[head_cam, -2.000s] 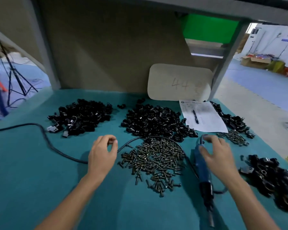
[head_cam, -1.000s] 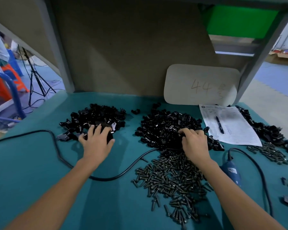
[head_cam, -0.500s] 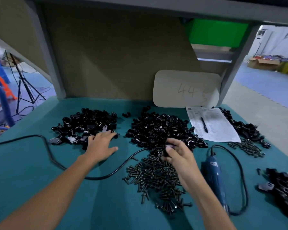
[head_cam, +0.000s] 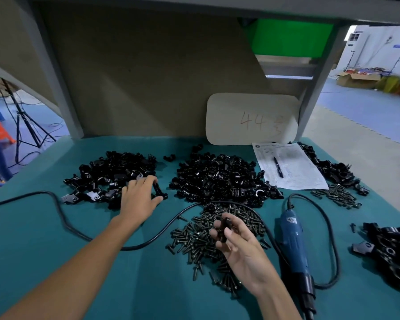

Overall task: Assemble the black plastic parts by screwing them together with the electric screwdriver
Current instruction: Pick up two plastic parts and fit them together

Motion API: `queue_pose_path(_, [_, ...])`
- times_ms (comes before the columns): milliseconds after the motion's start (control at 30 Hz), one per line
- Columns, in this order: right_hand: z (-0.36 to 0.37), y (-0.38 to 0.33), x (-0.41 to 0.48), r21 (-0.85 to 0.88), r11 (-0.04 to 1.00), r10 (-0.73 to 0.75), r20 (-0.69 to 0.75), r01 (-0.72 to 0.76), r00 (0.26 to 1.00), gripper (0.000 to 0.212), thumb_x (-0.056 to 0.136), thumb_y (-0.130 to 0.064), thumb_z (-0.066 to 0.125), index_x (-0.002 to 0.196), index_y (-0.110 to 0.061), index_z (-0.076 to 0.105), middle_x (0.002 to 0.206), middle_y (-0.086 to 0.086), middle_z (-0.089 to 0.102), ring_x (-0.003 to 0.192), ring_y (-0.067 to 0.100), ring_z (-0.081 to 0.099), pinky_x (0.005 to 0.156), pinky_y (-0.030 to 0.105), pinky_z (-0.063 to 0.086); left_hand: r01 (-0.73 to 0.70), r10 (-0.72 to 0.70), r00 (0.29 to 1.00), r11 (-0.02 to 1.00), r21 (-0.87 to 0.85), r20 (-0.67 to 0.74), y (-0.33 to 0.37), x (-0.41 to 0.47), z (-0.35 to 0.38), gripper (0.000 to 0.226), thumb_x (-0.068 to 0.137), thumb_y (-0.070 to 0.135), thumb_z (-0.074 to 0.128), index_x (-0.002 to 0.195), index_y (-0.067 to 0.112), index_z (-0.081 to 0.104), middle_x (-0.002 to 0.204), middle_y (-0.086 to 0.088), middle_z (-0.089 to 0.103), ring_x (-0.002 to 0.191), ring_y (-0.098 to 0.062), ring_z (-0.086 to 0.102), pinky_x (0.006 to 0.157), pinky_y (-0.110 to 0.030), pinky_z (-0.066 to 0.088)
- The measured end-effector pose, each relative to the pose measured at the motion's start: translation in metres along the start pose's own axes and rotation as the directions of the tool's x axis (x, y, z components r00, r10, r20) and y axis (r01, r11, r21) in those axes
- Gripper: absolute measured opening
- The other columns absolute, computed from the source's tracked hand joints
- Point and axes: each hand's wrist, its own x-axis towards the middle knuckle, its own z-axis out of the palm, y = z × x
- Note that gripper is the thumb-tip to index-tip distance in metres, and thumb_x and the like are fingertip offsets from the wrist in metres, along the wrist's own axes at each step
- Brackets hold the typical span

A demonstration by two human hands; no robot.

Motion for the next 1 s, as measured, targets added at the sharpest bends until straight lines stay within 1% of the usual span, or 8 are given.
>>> queue_pose_path(167, [-0.005,-0.002,0.006,0.011,1.000,-0.014,0.043,0.014,0.999,0.051,0.090,-0.005,0.065,0.139,-0.005,0.052,0.132,0.020,0.067,0.108,0.028,0.072,0.077,0.029,0.060,-0.162,0.161,0.985,0.986,-0.022,-0.063,0.012,-0.010,-0.003,0.046,0.086,0.031,0.077,0.121,0.024,0.049,0.088,0.009,0.054,0.097,-0.022,0.059,0.089,-0.039,0.037])
queue_pose_path(267, [-0.010,-0.003,0.002,0.072,0.997,-0.018,0.066,0.014,0.998,0.048,0.091,-0.003,0.065,0.137,-0.001,0.054,0.132,0.024,0.066,0.108,0.030,0.072,0.079,0.028,0.061,-0.065,0.066,0.998,0.930,-0.362,-0.009,0.022,-0.020,-0.013,0.050,0.084,0.029,0.077,0.123,0.032,0.044,0.102,0.012,0.054,0.088,-0.013,0.059,0.079,-0.035,0.047])
queue_pose_path(333, [-0.010,-0.002,0.000,0.110,0.994,-0.019,0.077,0.011,0.997,0.041,0.091,-0.002,0.066,0.132,-0.001,0.061,0.129,0.027,0.066,0.106,0.032,0.072,0.079,0.028,0.061,0.100,-0.004,0.989,0.743,-0.661,0.146,0.036,-0.029,-0.025,0.046,0.087,0.029,0.074,0.120,0.043,0.046,0.103,0.007,0.057,0.072,-0.007,0.060,0.067,-0.031,0.051])
queue_pose_path(400, [-0.005,0.000,-0.002,0.098,0.995,-0.021,0.077,0.014,0.997,0.036,0.090,-0.003,0.067,0.127,-0.004,0.068,0.125,0.027,0.068,0.101,0.032,0.073,0.078,0.029,0.062,0.271,-0.028,0.954,0.502,-0.821,0.298,0.051,-0.043,-0.031,0.031,0.090,0.023,0.075,0.113,0.039,0.059,0.099,-0.006,0.061,0.078,-0.014,0.063,0.079,-0.038,0.058])
queue_pose_path(533, [0.003,0.002,-0.002,0.058,0.998,-0.029,0.077,0.024,0.997,0.048,0.091,-0.010,0.069,0.137,-0.004,0.056,0.125,0.022,0.069,0.099,0.029,0.072,0.079,0.033,0.061,0.501,0.064,0.862,0.040,-0.865,0.502,0.076,-0.079,-0.042,0.028,0.080,0.024,0.077,0.093,0.011,0.056,0.095,-0.014,0.071,0.080,-0.020,0.070,0.075,-0.028,0.061])
queue_pose_path(700, [0.009,0.008,-0.004,0.045,0.998,-0.034,0.059,0.031,0.998,0.034,0.086,-0.007,0.073,0.120,-0.006,0.068,0.120,0.021,0.071,0.098,0.028,0.072,0.083,0.030,0.059,0.507,0.082,0.851,0.124,-0.853,0.518,0.090,-0.107,-0.046,0.008,0.103,0.017,0.055,0.110,0.017,0.059,0.097,-0.013,0.063,0.073,-0.016,0.065,0.072,-0.029,0.057])
queue_pose_path(867, [0.012,0.008,-0.008,-0.003,0.998,-0.055,0.045,0.055,0.997,0.028,0.082,-0.013,0.080,0.109,-0.019,0.079,0.115,0.013,0.073,0.100,0.022,0.072,0.084,0.028,0.058,0.617,0.132,0.787,-0.191,-0.764,0.602,0.097,-0.117,-0.050,0.021,0.100,0.007,0.056,0.114,0.008,0.071,0.098,-0.011,0.070,0.079,-0.019,0.068,0.080,-0.034,0.061])
queue_pose_path(1000, [0.017,0.005,-0.013,-0.042,0.995,-0.081,0.110,0.086,0.991,0.042,0.089,-0.024,0.076,0.130,-0.025,0.066,0.114,0.012,0.073,0.101,0.019,0.071,0.087,0.027,0.056,0.595,0.182,0.802,-0.160,-0.788,0.569,0.099,-0.123,-0.053,0.048,0.075,0.005,0.075,0.122,0.005,0.063,0.095,-0.011,0.073,0.083,-0.016,0.070,0.079,-0.027,0.060])
